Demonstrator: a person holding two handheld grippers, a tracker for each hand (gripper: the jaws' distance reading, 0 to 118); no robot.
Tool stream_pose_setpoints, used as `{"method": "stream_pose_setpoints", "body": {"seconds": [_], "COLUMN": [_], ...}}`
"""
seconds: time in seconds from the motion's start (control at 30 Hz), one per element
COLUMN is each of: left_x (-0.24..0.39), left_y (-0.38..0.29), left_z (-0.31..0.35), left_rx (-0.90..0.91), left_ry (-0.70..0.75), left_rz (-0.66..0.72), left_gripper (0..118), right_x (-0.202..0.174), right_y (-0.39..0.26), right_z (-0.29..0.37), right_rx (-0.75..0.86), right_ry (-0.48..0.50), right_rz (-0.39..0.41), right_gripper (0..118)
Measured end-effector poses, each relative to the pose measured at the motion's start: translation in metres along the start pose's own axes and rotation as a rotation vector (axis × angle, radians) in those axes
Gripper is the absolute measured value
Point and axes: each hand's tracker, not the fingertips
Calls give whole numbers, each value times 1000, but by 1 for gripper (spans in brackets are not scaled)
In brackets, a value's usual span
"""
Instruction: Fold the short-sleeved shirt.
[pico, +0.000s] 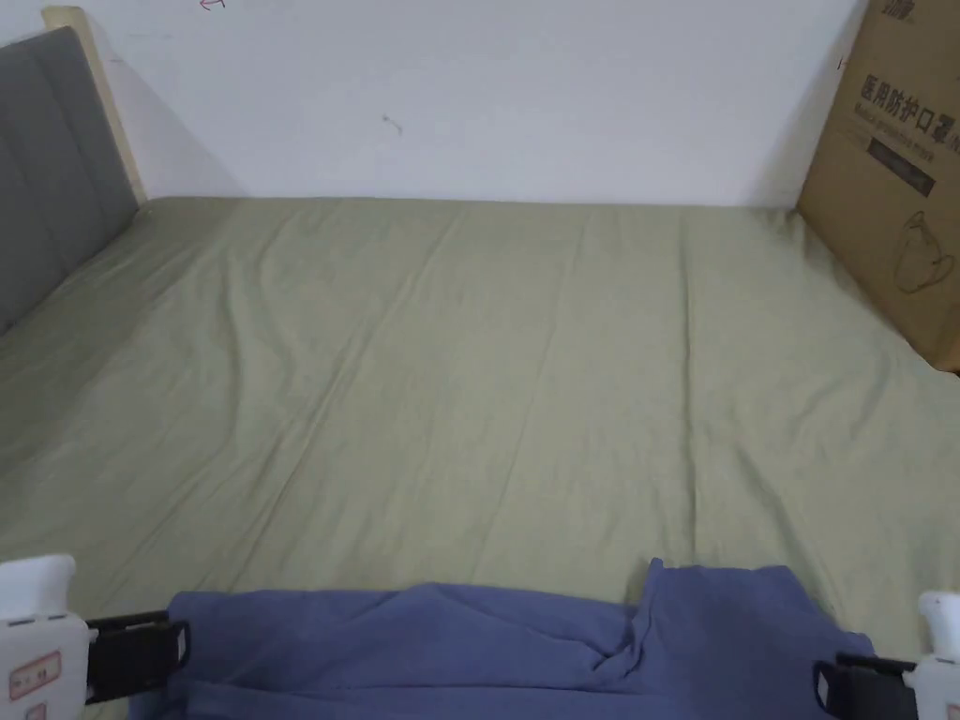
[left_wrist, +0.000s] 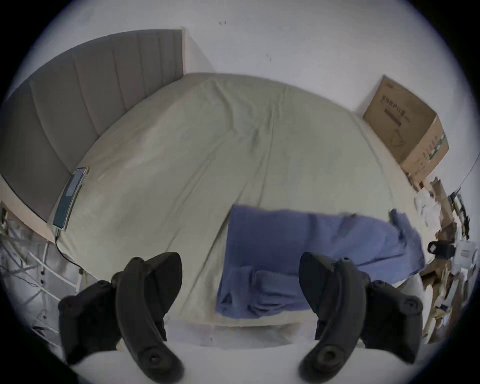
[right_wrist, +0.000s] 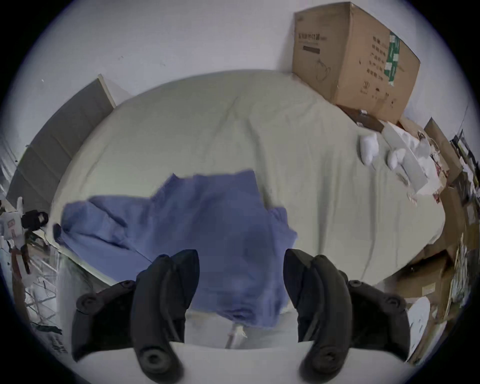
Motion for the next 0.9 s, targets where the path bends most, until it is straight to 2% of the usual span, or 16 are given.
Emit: {"method": "stream_pose_setpoints", "body": {"seconds": [0.1,0.13,0.17,0.2,0.3,0.4,0.43,0.47,0.57,0.6,0.63,0.67,0.8,0.83,0.87,0.9], "left_x": [2,2,-15,-16,-8,-18,-22,-28,-54,-57,-53,-58,-74,-75,-77,-79], "left_y": [6,3,4,2,-14,-24,-27,-27,-29,-32,-36,-37,-55,-57,-53,-49], "left_z": [3,0,-14,-21,-23,-25,-24,-24,-30,-34,-38,-42,-83,-78,-77,-73], "left_rx": [11,-12,-15,-30,-69,-70,-52,-46,-61,-92,-103,-88,-182,-165,-144,-149], "left_ry": [-82,-110,-131,-133,-102,-135,-141,-149,-193,-212,-246,-221,-319,-297,-268,-202], "left_rz": [71,108,125,139,125,219,257,289,399,430,447,375,460,453,441,438], "left_gripper": [88,76,28,0,0,0,1,19,102,112,112,110,106,93,42,8], "right_x": [-22,-31,-42,-52,-74,-85,-91,-96,-108,-112,-116,-119,-130,-131,-133,-134], "right_y": [17,18,18,17,12,11,11,12,18,19,20,21,20,19,18,17], "right_z": [-4,-8,-14,-20,-36,-55,-57,-59,-65,-68,-68,-69,-76,-77,-78,-79], "right_rx": [47,53,54,56,54,21,16,4,-9,-9,-11,-15,-42,-48,-53,-59], "right_ry": [66,80,64,58,109,143,146,162,186,186,189,195,219,219,215,215], "right_rz": [23,31,30,33,11,7,17,47,81,88,94,99,96,98,100,101], "right_gripper": [58,46,8,0,0,0,0,0,0,0,0,0,0,0,0,0]}}
